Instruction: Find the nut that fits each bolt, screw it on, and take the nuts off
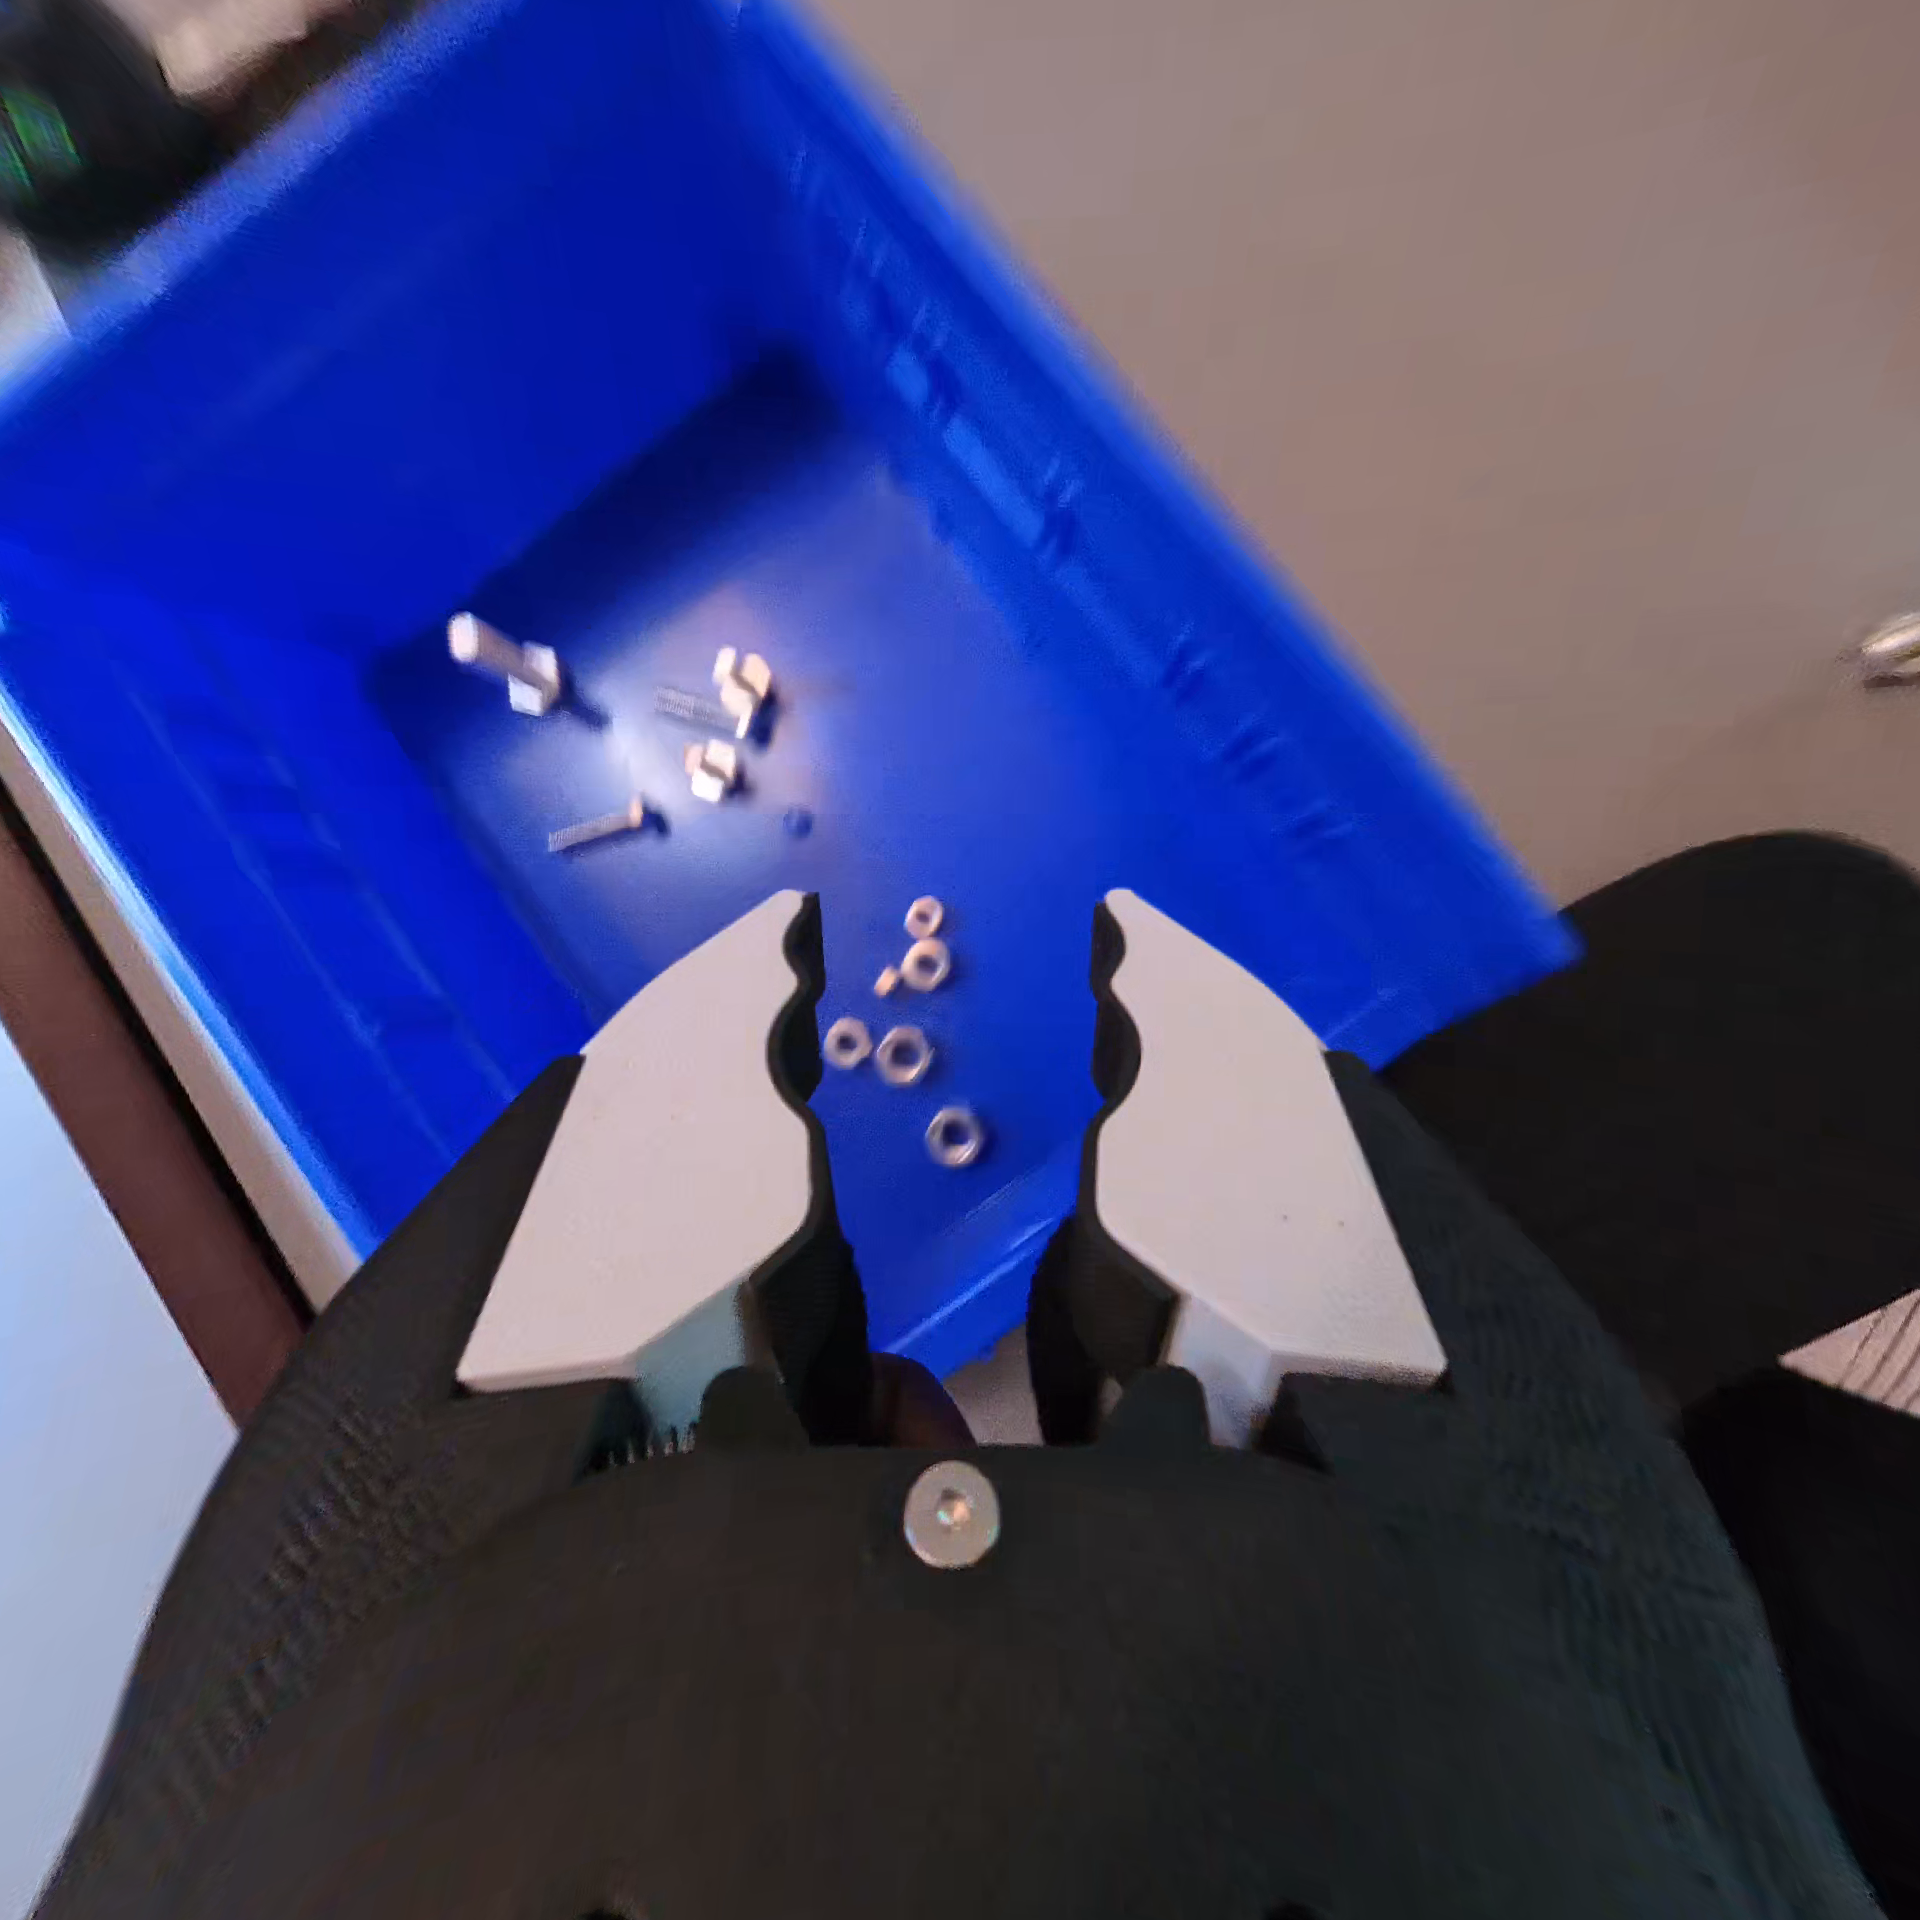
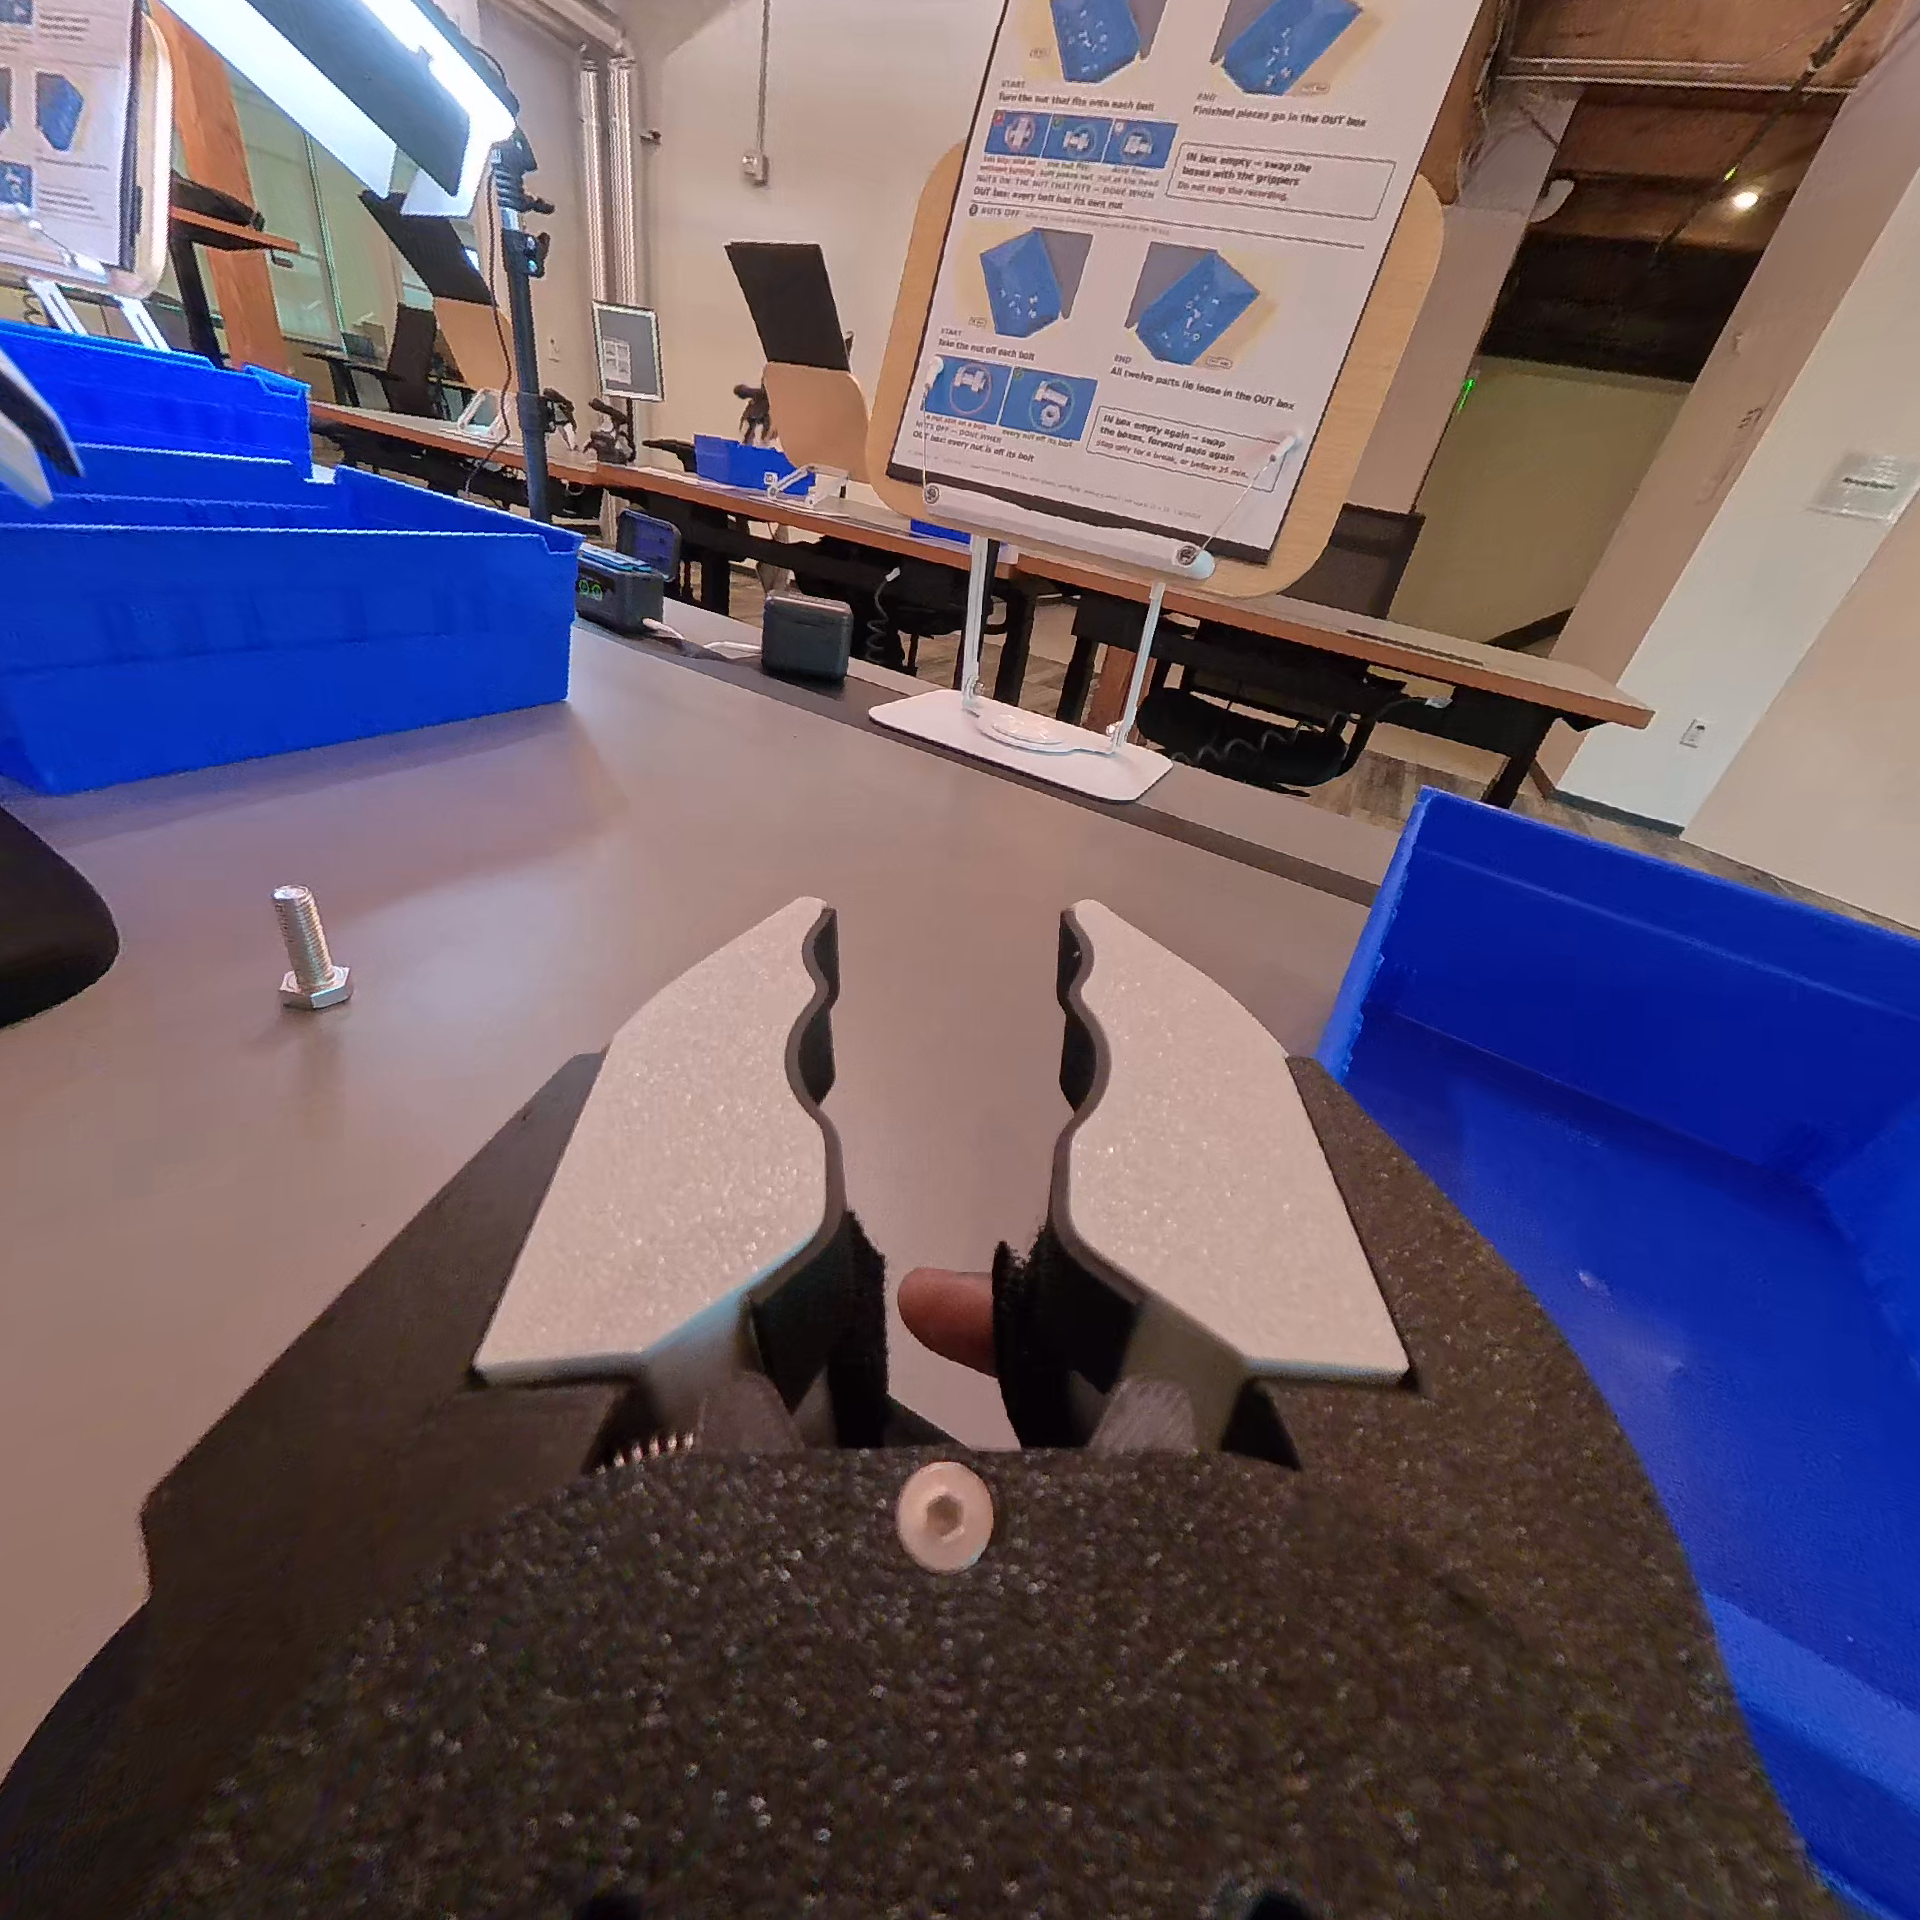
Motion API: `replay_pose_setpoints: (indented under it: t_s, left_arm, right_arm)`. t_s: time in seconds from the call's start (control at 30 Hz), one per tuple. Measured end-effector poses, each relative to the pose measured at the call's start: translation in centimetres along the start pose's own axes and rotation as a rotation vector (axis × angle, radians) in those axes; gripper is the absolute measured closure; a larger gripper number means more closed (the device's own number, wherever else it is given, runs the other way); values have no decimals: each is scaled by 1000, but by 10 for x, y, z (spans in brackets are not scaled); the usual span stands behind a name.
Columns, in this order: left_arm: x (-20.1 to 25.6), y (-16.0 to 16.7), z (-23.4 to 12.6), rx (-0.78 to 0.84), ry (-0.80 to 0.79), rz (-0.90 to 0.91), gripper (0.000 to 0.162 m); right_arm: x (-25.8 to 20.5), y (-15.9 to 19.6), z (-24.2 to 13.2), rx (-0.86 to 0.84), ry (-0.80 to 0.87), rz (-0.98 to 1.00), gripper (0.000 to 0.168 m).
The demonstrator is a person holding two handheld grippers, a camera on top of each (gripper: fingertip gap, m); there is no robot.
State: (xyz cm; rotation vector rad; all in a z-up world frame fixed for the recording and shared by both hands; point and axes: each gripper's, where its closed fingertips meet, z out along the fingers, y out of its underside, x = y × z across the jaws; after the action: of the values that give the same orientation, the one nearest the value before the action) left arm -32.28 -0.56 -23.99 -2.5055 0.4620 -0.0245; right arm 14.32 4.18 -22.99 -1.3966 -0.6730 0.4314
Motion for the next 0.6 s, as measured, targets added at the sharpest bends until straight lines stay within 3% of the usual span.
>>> replay_pose_setpoints:
  t_s: [0.23,0.6]
  left_arm:
    - [-23,75,45,-326,52,-112,123]
    - [-16,96,59,-422,82,-107,131]
  right_arm:
    - [1,-1,0,5,4,9,127]
    - [3,-1,-1,11,13,14,127]
